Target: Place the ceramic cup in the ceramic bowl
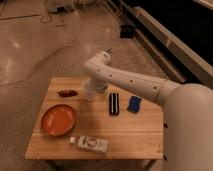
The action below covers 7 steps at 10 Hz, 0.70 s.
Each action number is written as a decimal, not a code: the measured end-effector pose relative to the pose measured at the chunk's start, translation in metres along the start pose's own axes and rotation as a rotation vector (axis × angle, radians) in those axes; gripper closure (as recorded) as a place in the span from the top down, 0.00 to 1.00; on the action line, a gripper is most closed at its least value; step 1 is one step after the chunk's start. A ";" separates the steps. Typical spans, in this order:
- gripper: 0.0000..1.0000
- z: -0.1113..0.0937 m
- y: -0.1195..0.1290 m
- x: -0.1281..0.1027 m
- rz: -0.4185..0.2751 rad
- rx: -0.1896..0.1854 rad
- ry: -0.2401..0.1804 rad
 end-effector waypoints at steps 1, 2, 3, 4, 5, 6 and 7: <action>0.44 -0.003 -0.001 0.000 -0.017 0.001 -0.005; 0.44 -0.003 0.003 -0.003 -0.014 -0.003 -0.005; 0.44 -0.001 0.009 -0.009 -0.004 -0.009 -0.009; 0.44 0.008 0.010 -0.013 -0.005 -0.009 -0.012; 0.44 0.016 0.009 -0.013 -0.013 -0.005 -0.006; 0.44 0.021 0.008 -0.013 -0.035 -0.003 0.001; 0.44 0.020 0.011 -0.016 -0.050 -0.009 -0.003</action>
